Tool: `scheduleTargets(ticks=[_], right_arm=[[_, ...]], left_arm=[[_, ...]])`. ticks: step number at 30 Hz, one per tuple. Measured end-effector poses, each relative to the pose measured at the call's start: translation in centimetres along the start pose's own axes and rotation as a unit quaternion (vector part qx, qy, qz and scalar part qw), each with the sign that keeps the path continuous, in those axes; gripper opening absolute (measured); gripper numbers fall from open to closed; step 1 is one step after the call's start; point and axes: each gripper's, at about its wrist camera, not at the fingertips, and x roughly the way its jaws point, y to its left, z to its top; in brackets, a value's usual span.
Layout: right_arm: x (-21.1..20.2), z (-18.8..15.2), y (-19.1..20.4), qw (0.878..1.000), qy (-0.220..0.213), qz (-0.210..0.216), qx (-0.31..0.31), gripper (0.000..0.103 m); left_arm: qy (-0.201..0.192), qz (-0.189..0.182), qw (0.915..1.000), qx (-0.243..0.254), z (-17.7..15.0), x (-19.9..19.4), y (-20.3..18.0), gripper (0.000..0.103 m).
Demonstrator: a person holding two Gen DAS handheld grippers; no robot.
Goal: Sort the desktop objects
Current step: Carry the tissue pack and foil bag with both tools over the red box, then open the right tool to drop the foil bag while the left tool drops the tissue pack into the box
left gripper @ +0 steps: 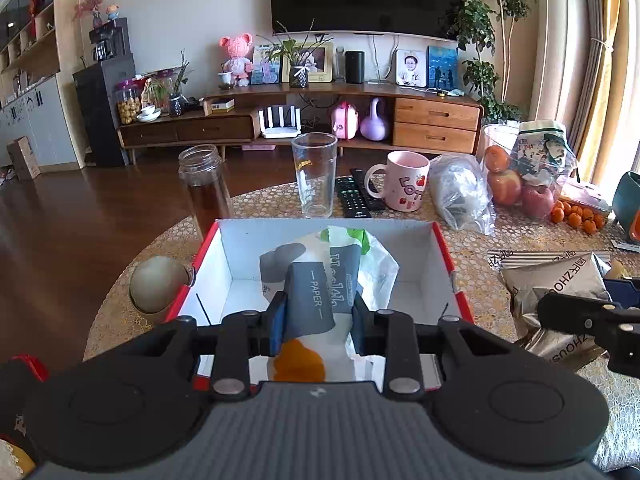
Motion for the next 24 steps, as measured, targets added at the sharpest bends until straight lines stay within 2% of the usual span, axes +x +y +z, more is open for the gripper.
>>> scheduleTargets(ticks=[8,16,24], right_arm=[[4.5,0.6,2.7,0.999,0.023,-0.004,-0.03,0.045],[9.8,0.4,4.5,0.996,0.064,-0.015,-0.057,0.045],[14.0,0.2,5.8,0.99,0.103,-0.02,-0.094,0.045]], left_arm=[[0.011,0.022,0.9996,0.011,1.7,3.7,2.1,0.03],[0.057,0.031,0.9975,0.029,2.7,9.4,3.1,0.031],[0.113,0.01,0.9928,0.037,2.6,14.3,3.1,0.031]])
